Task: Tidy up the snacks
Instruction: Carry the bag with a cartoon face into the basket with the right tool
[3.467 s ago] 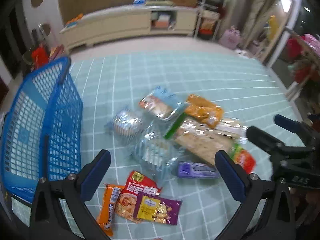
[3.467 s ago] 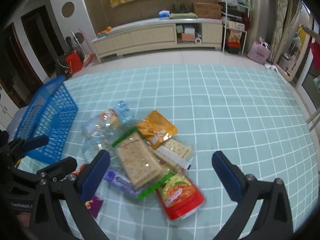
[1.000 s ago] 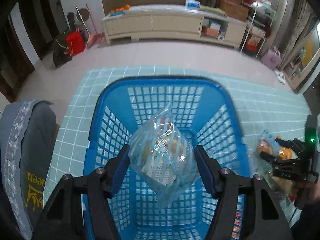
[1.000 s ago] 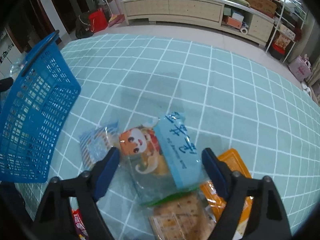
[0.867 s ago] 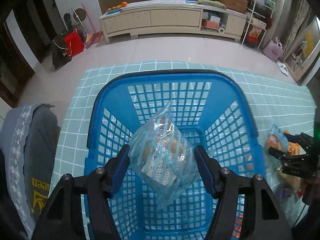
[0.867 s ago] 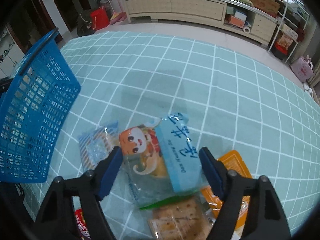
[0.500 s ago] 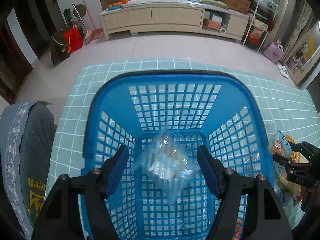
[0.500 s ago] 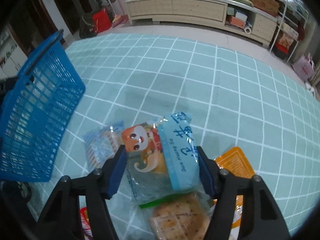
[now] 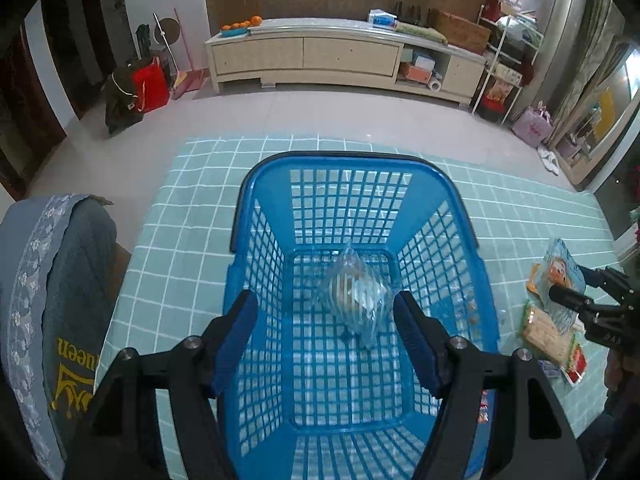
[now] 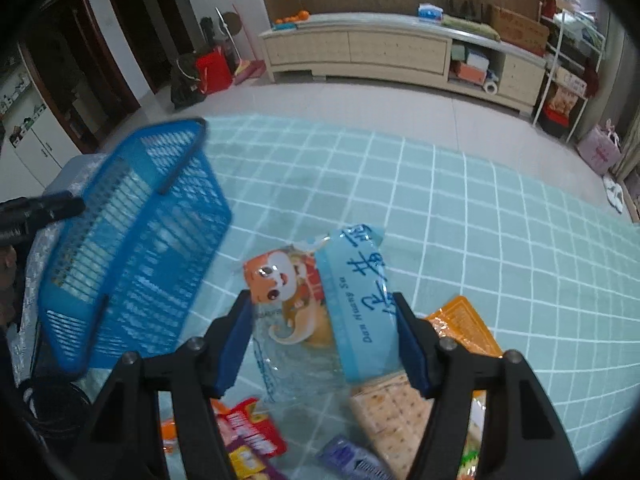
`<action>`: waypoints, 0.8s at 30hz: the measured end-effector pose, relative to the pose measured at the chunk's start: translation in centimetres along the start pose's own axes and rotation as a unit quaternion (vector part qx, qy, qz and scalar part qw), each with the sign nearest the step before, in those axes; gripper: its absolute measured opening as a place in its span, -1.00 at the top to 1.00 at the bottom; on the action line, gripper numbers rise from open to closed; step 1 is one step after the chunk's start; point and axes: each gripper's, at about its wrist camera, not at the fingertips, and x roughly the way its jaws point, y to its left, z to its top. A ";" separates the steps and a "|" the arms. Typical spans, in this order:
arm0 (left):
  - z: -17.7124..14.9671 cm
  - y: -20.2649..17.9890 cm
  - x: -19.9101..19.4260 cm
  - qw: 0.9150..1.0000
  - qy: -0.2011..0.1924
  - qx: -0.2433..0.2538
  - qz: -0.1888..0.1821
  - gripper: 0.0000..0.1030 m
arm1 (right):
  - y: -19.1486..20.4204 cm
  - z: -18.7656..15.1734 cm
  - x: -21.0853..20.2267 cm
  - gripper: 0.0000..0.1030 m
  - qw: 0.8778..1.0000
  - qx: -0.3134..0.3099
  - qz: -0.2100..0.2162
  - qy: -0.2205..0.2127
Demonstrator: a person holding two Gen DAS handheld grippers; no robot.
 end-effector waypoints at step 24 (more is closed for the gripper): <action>-2.6 7.2 -6.8 0.998 -0.055 0.006 0.004 -0.33 | 16.4 7.6 -2.0 -0.37 0.995 -0.085 0.035 -0.038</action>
